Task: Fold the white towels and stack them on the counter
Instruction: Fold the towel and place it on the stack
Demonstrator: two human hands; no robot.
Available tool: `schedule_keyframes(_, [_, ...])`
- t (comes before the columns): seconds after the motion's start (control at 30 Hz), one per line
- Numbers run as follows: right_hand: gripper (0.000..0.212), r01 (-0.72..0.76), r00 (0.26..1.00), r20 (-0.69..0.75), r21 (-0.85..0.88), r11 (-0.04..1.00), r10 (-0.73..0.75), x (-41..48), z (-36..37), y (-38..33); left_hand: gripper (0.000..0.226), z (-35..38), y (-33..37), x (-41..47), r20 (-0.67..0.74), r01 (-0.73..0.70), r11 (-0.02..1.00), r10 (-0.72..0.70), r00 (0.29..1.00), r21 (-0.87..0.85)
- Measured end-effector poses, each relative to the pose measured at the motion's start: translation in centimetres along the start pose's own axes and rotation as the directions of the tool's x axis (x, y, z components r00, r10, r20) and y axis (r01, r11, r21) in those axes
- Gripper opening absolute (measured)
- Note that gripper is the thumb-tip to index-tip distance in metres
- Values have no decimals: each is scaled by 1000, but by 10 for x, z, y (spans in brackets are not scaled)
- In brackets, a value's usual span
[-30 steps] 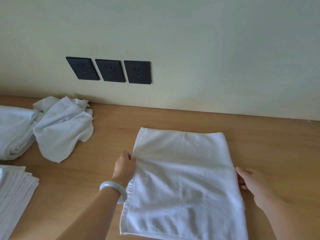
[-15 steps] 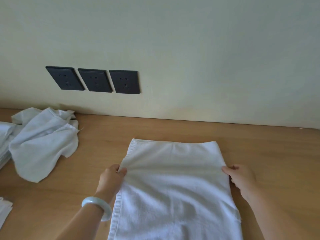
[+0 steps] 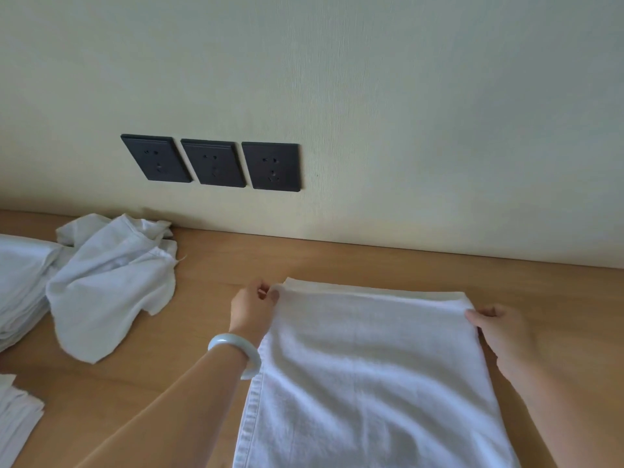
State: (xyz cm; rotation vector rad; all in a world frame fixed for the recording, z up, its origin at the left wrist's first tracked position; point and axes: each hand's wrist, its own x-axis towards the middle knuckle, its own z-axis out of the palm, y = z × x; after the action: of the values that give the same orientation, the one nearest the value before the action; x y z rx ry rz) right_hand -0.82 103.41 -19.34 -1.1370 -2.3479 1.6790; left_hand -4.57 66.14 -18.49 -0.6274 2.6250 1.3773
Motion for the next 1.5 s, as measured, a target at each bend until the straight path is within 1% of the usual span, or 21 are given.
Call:
schedule_keyframes(0.13, [18, 66, 996, 66, -57, 996, -62, 4, 6, -3, 12, 5, 11, 5, 46, -82, 996, 80, 996, 37])
schedule_keyframes(0.23, [28, 215, 970, 137, -109, 971, -199, 8, 8, -10, 19, 8, 19, 20, 98, -160, 983, 151, 984, 89])
schedule_keyframes(0.33, [8, 325, 927, 265, -214, 921, -266, 13, 8, -16, 25, 7, 26, 33, 223, -278, 940, 233, 947, 199])
schedule_keyframes(0.4, [6, 339, 923, 280, -263, 903, -264, 21, 6, -18, 23, 5, 26, 42, 305, -316, 917, 236, 923, 245])
schedule_keyframes(0.57, [12, 347, 925, 271, -317, 882, -267, 37, 1, -17, 25, 1, 34, 57, 471, -162, 981, 92, 878, 110])
schedule_keyframes(0.6, [14, 354, 923, 266, -308, 883, -278, 38, 0, -16, 25, -2, 38, 57, 499, -176, 973, 81, 863, 146])
schedule_keyframes(0.67, [18, 366, 921, 239, -259, 894, -308, 42, 1, -14, 24, -3, 42, 57, 450, -269, 923, 123, 884, 276])
schedule_keyframes(0.73, [22, 377, 922, 174, -199, 905, -346, 46, 5, -10, 22, -2, 38, 57, 299, -288, 898, 190, 935, 333])
schedule_keyframes(0.83, [21, 402, 915, 71, -178, 898, -396, 47, 16, -5, 18, 9, 25, 51, 179, -255, 923, 209, 961, 289])
schedule_keyframes(0.93, [20, 424, 899, 13, -276, 863, -438, 34, 22, -6, 18, 18, 19, 46, 81, -229, 952, 217, 973, 204])
schedule_keyframes(1.0, [24, 543, 774, -36, -475, 692, -632, 22, 24, -6, 32, 21, 19, 38, -27, -323, 888, 350, 936, 328])
schedule_keyframes(1.07, [19, 653, 596, 55, -613, 444, -801, 9, 28, 1, 36, 29, 16, 21, -57, -469, 744, 559, 827, 476])
schedule_keyframes(1.1, [20, 684, 549, 147, -645, 341, -823, 3, 30, 7, 33, 34, 12, 10, -27, -526, 671, 630, 776, 523])
schedule_keyframes(1.13, [28, 704, 560, 255, -648, 291, -789, 0, 32, 13, 32, 40, 5, 1, 23, -559, 602, 668, 744, 571])
schedule_keyframes(1.17, [38, 699, 617, 335, -648, 301, -712, -2, 33, 19, 37, 45, -4, -6, 72, -570, 553, 676, 733, 607])
schedule_keyframes(1.23, [51, 652, 722, 408, -671, 353, -559, 4, 31, 27, 58, 50, -22, -12, 179, -564, 539, 604, 777, 626])
schedule_keyframes(1.3, [59, 629, 749, 422, -695, 348, -511, 11, 30, 26, 70, 49, -29, -10, 252, -533, 553, 505, 826, 640])
schedule_keyframes(1.37, [62, 629, 748, 420, -695, 348, -514, 11, 30, 21, 76, 48, -27, -9, 268, -503, 564, 449, 853, 656])
schedule_keyframes(1.43, [54, 665, 716, 385, -631, 400, -583, 6, 25, 19, 79, 51, -16, -22, 252, -498, 539, 465, 848, 679])
schedule_keyframes(1.47, [47, 704, 675, 359, -573, 419, -645, 3, 21, 21, 75, 57, -10, -36, 254, -542, 495, 534, 806, 679])
schedule_keyframes(1.5, [41, 749, 625, 339, -515, 417, -703, -1, 16, 22, 68, 66, -6, -54, 274, -625, 440, 630, 727, 645])
